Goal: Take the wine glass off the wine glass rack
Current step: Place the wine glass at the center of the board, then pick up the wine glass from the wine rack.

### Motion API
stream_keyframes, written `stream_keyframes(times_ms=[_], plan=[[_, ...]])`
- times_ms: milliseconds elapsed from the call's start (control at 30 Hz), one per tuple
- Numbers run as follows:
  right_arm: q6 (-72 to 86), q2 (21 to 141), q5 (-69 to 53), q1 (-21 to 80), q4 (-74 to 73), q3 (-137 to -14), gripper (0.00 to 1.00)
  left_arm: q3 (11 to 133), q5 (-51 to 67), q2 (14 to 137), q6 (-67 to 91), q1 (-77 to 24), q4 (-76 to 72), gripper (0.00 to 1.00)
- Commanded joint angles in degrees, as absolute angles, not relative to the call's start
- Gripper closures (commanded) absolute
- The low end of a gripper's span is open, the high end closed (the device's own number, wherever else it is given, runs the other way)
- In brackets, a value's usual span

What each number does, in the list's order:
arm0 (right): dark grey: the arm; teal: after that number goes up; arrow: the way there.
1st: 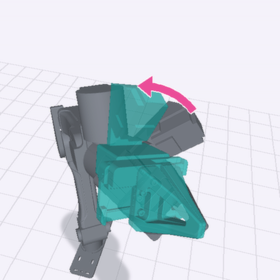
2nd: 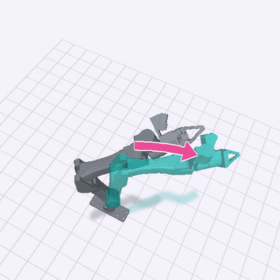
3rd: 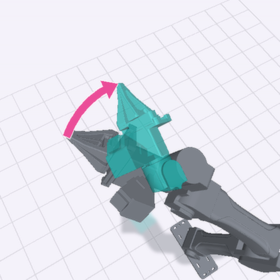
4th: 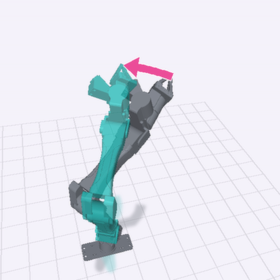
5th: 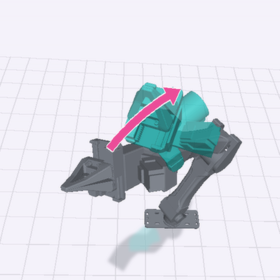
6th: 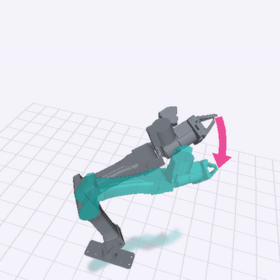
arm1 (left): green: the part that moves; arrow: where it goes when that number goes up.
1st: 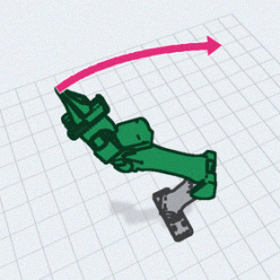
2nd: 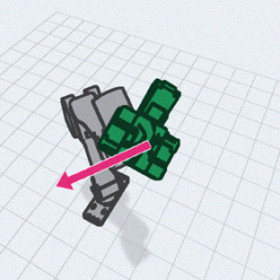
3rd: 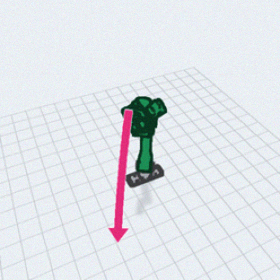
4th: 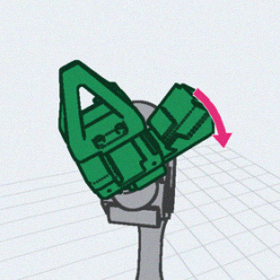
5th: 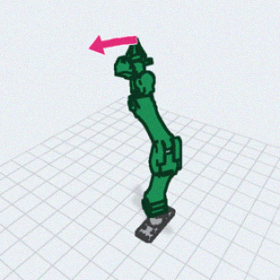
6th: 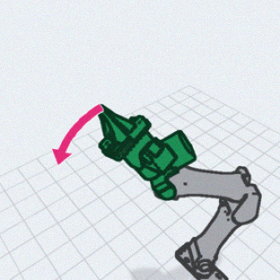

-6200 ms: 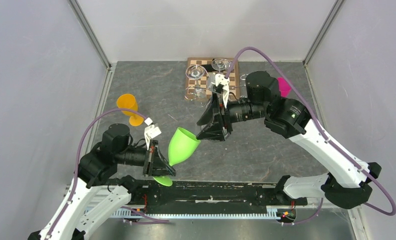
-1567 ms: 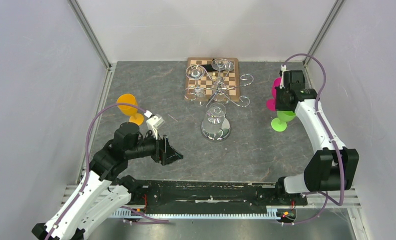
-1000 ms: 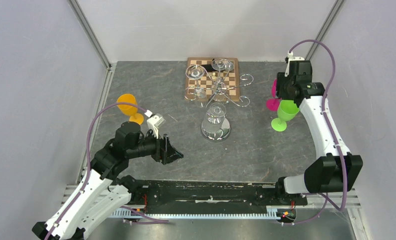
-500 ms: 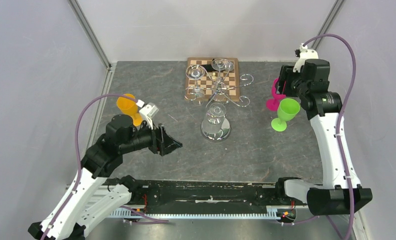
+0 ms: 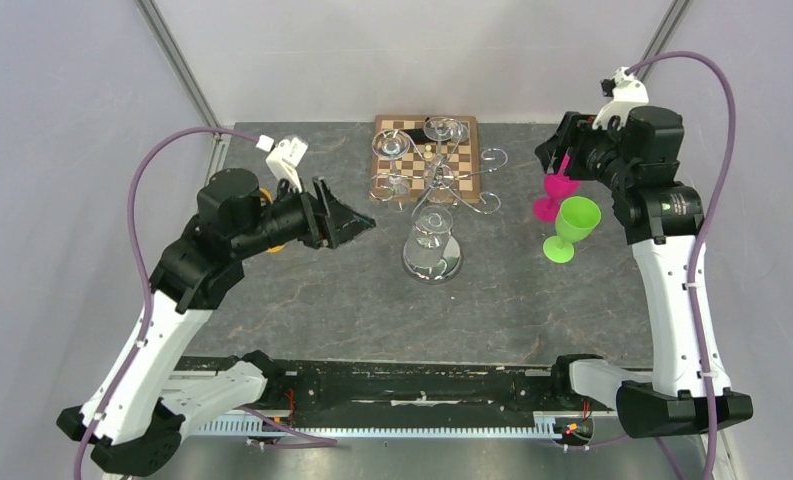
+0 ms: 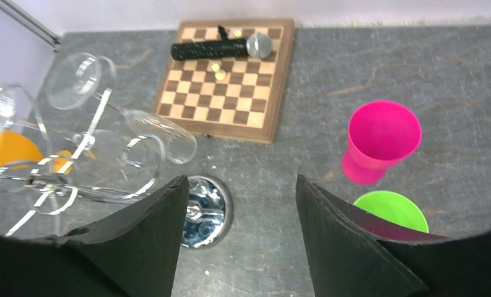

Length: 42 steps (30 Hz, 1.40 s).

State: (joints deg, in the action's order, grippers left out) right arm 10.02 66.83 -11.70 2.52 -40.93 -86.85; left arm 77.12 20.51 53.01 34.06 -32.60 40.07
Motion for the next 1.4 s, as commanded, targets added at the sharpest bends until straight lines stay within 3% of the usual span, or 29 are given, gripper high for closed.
stream_keyframes(times_ms=[0, 300, 700, 1367], plan=[[14.34, 66.33, -15.74, 3.06, -38.54, -91.91, 0.33, 82.79, 16.84, 56.53, 38.17, -32.45, 37.32, 0.3], [18.67, 63.63, -24.27, 4.43, -35.14, -90.59, 0.31, 91.64, 16.84, 65.03, 41.04, -27.99, 35.34, 0.3], [17.7, 57.87, -22.08, 10.1, -34.8, -89.91, 0.29, 82.33, 33.16, 72.08, 57.15, -12.55, 17.68, 0.35], [14.71, 55.42, -18.37, 13.53, -34.89, -86.75, 0.28, 77.16, 36.29, 80.32, 65.32, -12.07, 6.69, 0.39]])
